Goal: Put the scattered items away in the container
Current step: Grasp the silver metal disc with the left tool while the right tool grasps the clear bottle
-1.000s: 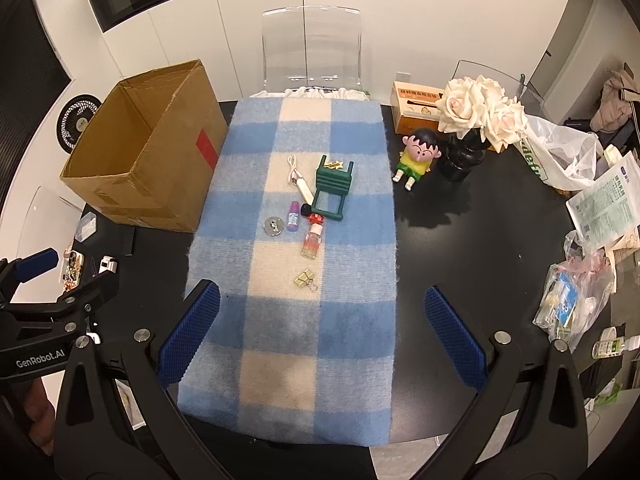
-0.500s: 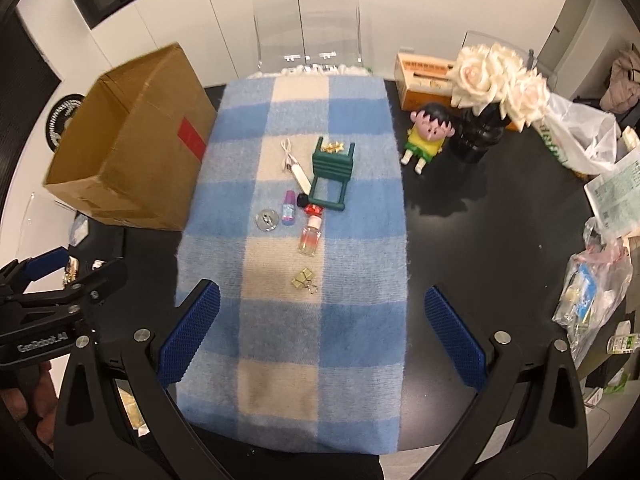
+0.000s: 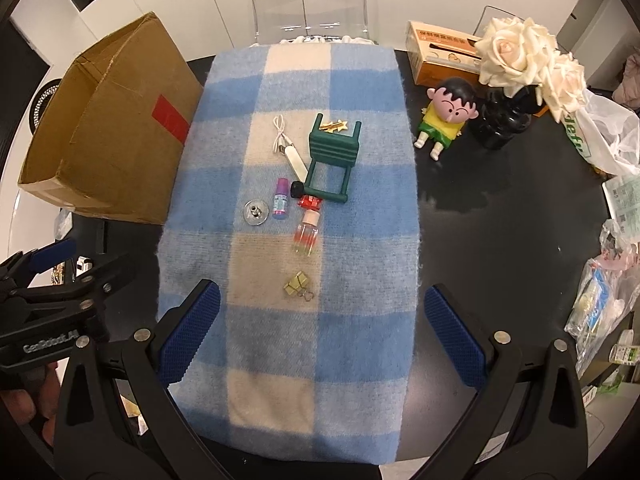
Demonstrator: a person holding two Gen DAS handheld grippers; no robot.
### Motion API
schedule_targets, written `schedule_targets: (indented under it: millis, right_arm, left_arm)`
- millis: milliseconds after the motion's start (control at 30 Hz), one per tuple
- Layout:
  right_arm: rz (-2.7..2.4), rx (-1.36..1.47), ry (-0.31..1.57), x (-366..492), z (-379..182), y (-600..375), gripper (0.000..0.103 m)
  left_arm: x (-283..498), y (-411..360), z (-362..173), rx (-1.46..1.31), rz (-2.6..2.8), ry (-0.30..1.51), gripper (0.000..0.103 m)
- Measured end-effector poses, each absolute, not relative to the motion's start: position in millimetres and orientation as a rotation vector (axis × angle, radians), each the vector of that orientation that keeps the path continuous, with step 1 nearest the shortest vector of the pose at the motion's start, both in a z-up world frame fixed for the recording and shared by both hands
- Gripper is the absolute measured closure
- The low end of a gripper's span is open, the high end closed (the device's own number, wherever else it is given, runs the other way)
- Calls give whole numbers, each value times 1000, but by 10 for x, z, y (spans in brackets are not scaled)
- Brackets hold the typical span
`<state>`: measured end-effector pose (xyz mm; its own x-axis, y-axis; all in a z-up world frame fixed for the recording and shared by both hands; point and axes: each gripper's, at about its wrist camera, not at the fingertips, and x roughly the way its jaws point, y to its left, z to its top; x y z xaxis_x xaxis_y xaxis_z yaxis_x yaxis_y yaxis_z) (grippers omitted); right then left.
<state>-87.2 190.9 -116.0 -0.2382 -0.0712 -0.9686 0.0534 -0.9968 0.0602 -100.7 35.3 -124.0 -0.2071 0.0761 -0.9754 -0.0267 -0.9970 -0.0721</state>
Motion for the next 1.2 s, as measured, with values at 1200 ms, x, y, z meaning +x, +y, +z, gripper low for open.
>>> schedule_targets:
  millis: [1200]
  right_arm:
    - [-2172, 1996, -152, -1342, -2554, 1864, 33]
  left_arm:
    - [-1629, 601, -2543, -2009, 2189, -142, 35]
